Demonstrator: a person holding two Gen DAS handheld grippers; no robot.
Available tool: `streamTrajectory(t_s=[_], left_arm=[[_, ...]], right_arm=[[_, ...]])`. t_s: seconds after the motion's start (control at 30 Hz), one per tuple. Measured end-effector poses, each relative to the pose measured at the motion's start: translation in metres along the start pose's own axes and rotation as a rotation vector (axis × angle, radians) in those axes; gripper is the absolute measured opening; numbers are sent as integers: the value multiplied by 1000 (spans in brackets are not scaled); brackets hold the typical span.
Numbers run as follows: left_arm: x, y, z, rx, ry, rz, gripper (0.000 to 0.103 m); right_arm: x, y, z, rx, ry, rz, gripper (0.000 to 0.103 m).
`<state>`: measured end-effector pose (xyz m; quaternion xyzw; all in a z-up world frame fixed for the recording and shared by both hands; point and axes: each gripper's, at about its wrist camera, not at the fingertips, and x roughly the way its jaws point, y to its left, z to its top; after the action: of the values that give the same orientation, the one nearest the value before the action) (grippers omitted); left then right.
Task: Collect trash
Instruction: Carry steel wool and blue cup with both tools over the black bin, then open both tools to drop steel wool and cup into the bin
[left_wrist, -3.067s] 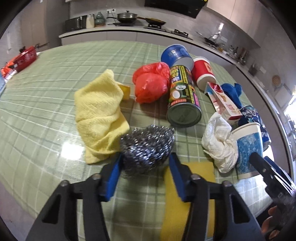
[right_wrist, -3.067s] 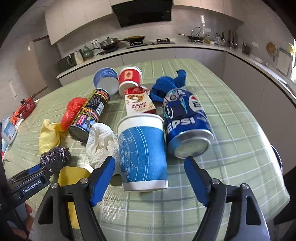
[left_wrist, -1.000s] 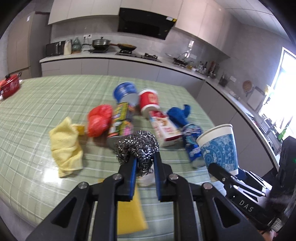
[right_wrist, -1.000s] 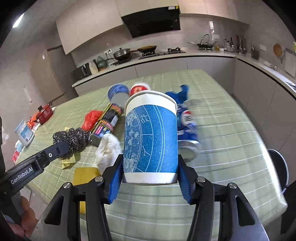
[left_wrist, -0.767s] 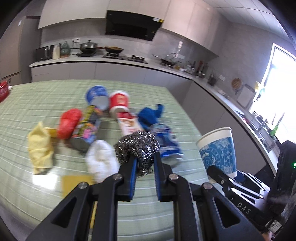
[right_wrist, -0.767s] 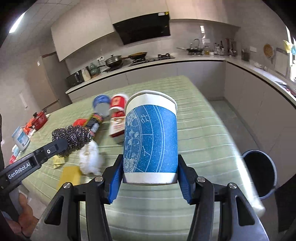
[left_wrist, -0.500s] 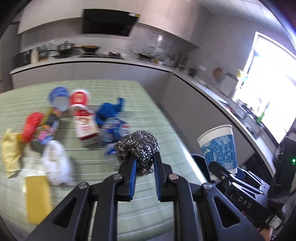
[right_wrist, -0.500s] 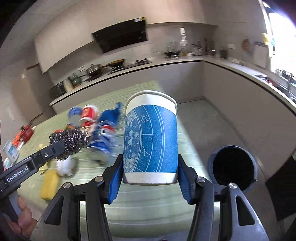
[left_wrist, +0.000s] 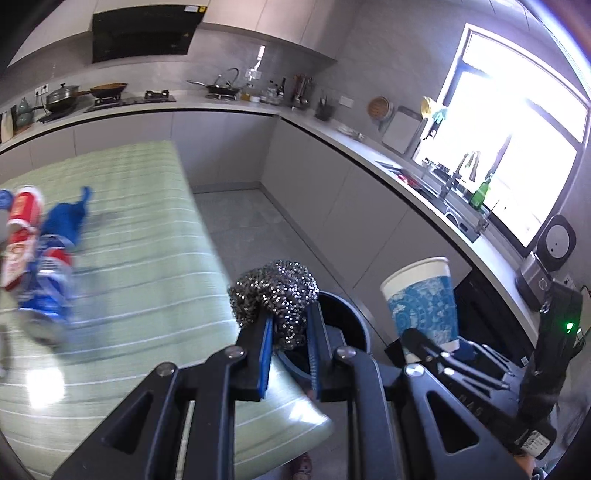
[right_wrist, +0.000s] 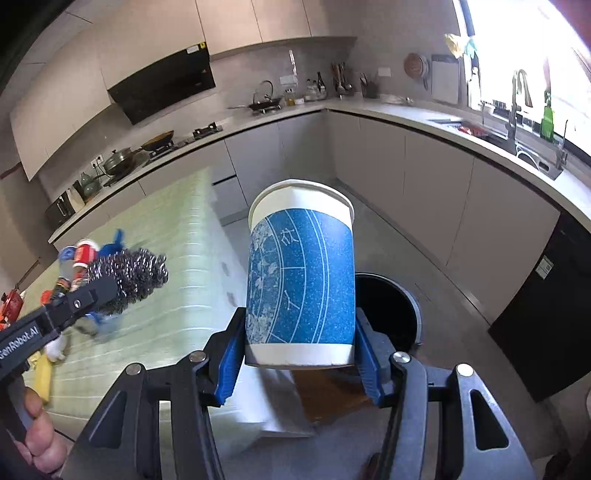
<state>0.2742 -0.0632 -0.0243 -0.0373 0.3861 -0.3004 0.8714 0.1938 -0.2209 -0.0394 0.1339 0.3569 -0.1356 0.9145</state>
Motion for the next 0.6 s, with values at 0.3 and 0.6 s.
streamTrajectory(t_s=[0.3,0.6], left_arm=[[119,-65,-17,-99,116,86,18],[204,-61,-46,-202,264,160,26]], right_arm=[[90,-111,23,-95,136,89,56],[191,-152,8,-196,305,167,59]])
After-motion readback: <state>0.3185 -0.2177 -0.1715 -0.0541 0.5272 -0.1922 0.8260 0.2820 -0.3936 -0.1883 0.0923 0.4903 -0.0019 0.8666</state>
